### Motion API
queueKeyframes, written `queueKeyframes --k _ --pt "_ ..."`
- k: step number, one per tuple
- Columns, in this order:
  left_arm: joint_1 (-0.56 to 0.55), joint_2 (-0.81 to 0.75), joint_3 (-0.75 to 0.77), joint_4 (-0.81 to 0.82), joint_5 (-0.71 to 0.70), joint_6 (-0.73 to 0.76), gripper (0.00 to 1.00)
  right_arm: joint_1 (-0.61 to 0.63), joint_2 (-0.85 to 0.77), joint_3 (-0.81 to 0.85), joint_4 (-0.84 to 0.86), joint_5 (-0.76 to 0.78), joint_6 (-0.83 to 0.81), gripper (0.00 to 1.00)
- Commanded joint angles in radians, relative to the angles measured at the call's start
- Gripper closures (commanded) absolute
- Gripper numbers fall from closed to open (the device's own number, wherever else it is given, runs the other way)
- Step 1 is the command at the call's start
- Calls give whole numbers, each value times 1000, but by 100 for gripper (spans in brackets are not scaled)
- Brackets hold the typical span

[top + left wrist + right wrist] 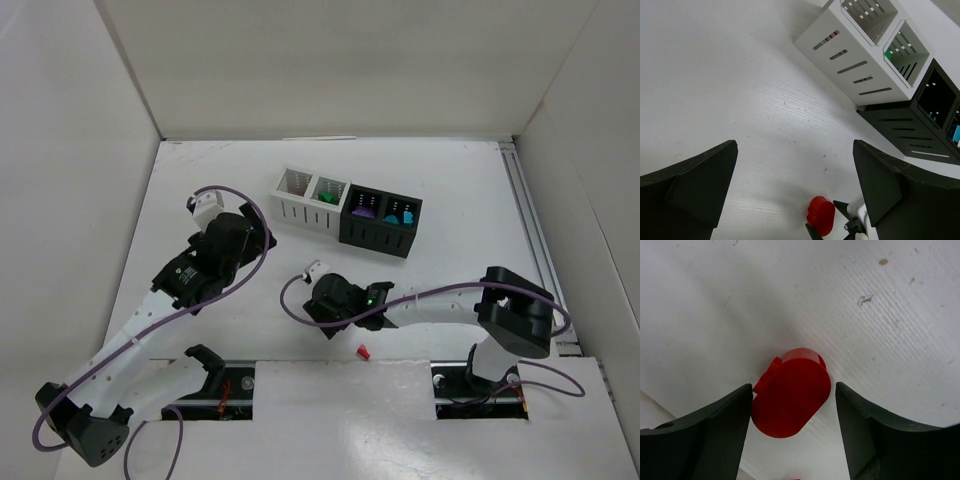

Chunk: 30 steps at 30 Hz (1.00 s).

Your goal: Sort the legos into containers by color

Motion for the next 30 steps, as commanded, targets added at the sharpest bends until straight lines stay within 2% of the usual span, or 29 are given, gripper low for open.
queueKeyframes --k 1,2,5,6,8,11,13,16,19,23,30 --pt "-7 -14 2 -5 3 -11 1 10 -13 36 0 16 93 29" --pt "-7 -14 2 -5 3 -11 1 10 -24 24 0 16 93 38" --pt "-7 -14 -7 -5 3 -11 1 10 -44 23 0 26 93 54" --pt "-7 -23 -7 -5 3 -11 1 10 -60 23 0 41 58 62" --pt "-7 -32 -19 -5 12 -25 1 10 -91 60 0 68 -34 68" --pt "-7 -84 -41 -5 12 -64 1 10 -120 134 -11 169 -158 68" --pt "-7 -113 -81 4 29 -77 1 10 -131 239 -35 232 -302 68" --pt "-7 -167 -136 15 72 -97 1 -59 -110 371 -20 259 -483 69" --pt "-7 -190 -182 33 115 -107 1 -172 -68 456 16 172 -576 69" --pt "-7 -190 -217 45 138 -127 1 -286 94 671 38 17 -743 70" --pt "-7 -170 -246 55 158 -137 1 -395 375 979 47 -160 -824 70"
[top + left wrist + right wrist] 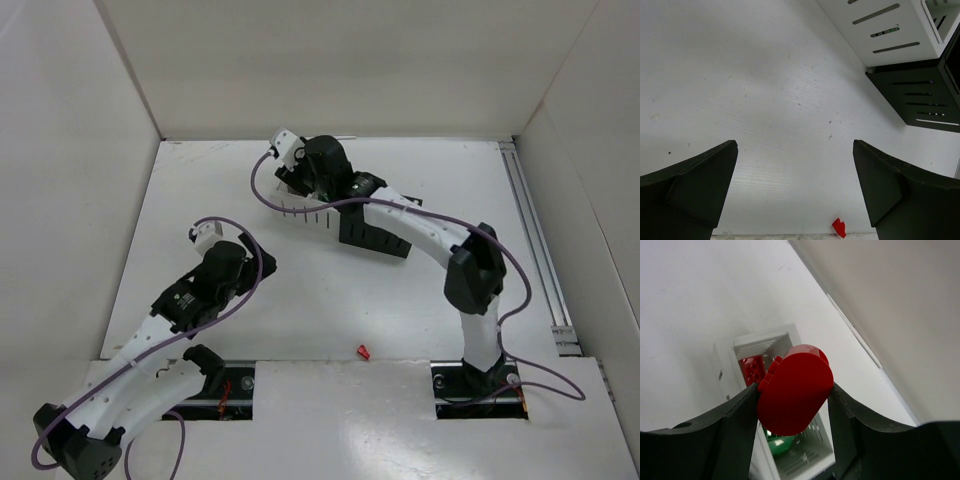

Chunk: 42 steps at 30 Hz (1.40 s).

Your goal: Sort the legos into containers by color

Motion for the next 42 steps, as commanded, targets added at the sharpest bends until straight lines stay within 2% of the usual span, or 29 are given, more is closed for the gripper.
queueKeyframes --k 1,6,10,11,13,14,15,18,22,27,29,31,33,35,39,42 --pt "-6 -2 -9 31 15 -15 1 -29 108 129 23 -147 -75 70" --pt "-6 -2 -31 51 36 -3 1 -61 211 212 32 -202 -75 69" --pt "-6 7 -40 60 45 -3 1 -61 236 228 32 -211 -75 62" --pt "-6 7 -40 60 45 -3 1 -61 236 228 32 -211 -75 55" --pt "-6 7 -40 71 56 6 1 -61 236 217 32 -211 -75 46" --pt "-6 7 -49 71 56 15 1 -61 223 202 32 -211 -75 37" --pt "-6 7 -49 80 70 15 1 -61 214 187 32 -211 -75 33" --pt "-6 27 -49 92 79 29 1 -61 165 162 32 -211 -75 23" --pt "-6 49 -49 112 99 40 1 -61 81 111 32 -211 -84 15" --pt "-24 102 -58 166 173 109 1 -61 -105 -43 32 -138 -93 10" --pt "-61 134 -58 198 173 135 1 -61 -240 -184 32 -87 -79 6" --pt "-148 164 -58 218 173 144 1 -79 -342 -301 32 -4 -61 5" --pt "-222 223 -46 239 151 144 1 -93 -502 -483 32 64 -17 5" --pt "-341 274 -9 250 139 135 1 -124 -661 -656 32 108 40 4" --pt "-499 441 40 290 130 91 2 -211 -894 -843 -63 148 105 3" --pt "-591 545 115 250 130 48 12 -263 -1039 -912 -139 197 117 3"
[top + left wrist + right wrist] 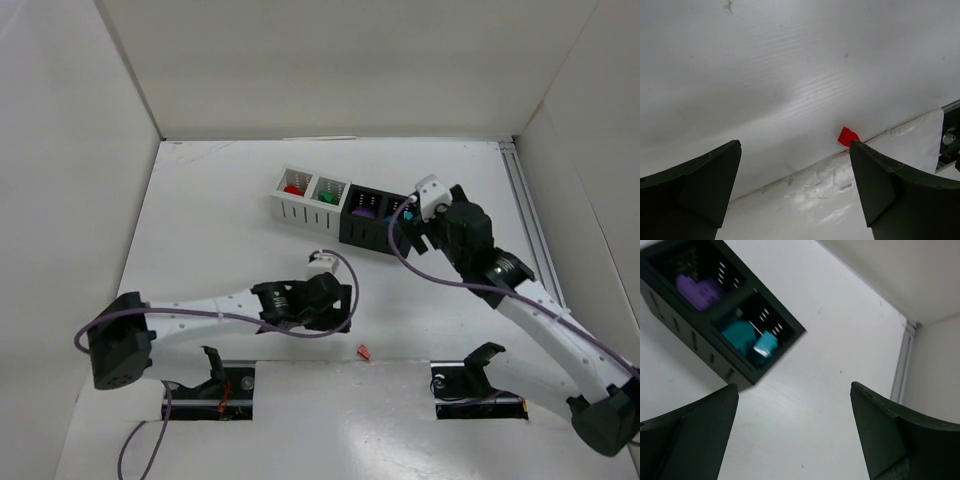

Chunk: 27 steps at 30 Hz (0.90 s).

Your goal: Sort the legos into containers by color

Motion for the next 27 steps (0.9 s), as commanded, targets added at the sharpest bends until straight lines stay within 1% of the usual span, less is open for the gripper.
queueKeyframes --k 1,3,4,5,7,8,10,11,12,13,21,24,25,27 --pt "-75 131 112 -34 -13 -57 17 -40 -141 -45 -76 88 61 3" --pt "-130 217 198 -73 -27 -86 22 -53 -193 -71 -110 127 61 1" --pt "-146 294 226 -88 -27 -96 22 -66 -230 -71 -119 139 61 1" --pt "-161 331 252 -119 -37 -105 27 -66 -245 -82 -119 157 61 1" --pt "-193 389 322 -144 -48 -105 31 -89 -276 -93 -133 170 50 1" --pt "-204 431 339 -144 -48 -105 35 -89 -276 -93 -143 170 50 1" --pt "-226 462 379 -144 -38 -105 40 -110 -287 -102 -153 170 29 1" --pt "-239 510 413 -183 -27 -105 41 -121 -287 -102 -163 170 28 1" --pt "-239 511 413 -184 -27 -105 41 -121 -287 -102 -163 170 28 1" --pt "-239 511 424 -193 -27 -114 44 -121 -287 -102 -163 170 28 1" --pt "-282 566 438 -213 -18 -123 45 -121 -307 -120 -163 161 19 1" --pt "-282 597 458 -225 -45 -114 45 -121 -316 -120 -163 161 19 1" --pt "-282 597 458 -234 -57 -114 50 -121 -316 -120 -163 161 19 1" --pt "-282 609 458 -234 -57 -103 53 -121 -325 -120 -163 161 19 1"
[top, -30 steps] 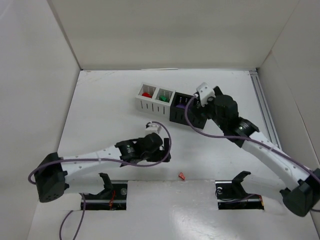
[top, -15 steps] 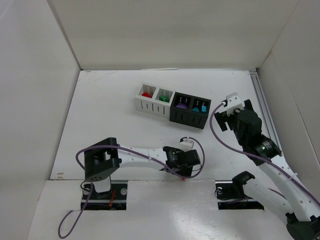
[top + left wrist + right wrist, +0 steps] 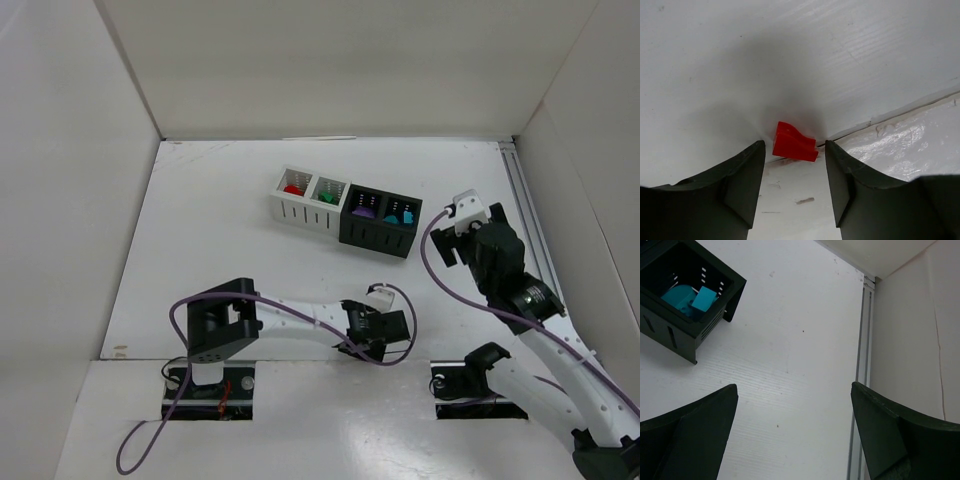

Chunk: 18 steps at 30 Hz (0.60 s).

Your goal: Sort the legos into containers by color

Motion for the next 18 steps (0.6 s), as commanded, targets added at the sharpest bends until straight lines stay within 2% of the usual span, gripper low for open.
queueKeyframes --k 1,5,6,10,14,18 --pt "-1 9 26 -35 -31 6 54 -4 -20 -1 13 16 -5 1" --pt "-1 9 17 -24 -31 6 64 -4 -20 -1 13 16 -5 1" --pt "-1 9 17 -24 -31 15 70 -4 -20 -1 13 16 -5 1" --pt "-10 -2 17 -24 -31 15 79 -4 -29 -1 4 16 -5 1" --pt "-10 -43 40 -47 -114 15 79 -4 -29 -1 4 26 4 1" --pt "76 -80 101 -142 -243 15 79 -4 -38 -1 -7 35 4 1"
